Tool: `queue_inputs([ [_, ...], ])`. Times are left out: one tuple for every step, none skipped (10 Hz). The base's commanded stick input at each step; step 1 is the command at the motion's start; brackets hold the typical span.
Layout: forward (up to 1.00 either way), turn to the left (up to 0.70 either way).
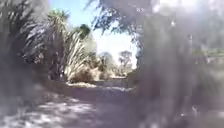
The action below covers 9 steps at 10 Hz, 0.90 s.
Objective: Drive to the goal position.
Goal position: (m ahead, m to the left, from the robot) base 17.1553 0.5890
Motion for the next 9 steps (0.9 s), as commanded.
queue_inputs([
  [1.0,0.0],
  [1.0,0.0],
  [1.0,0.0],
  [1.0,0.0],
  [1.0,0.0],
  [1.0,0.0],
  [1.0,0.0],
  [1.0,0.0],
  [1.0,0.0],
])
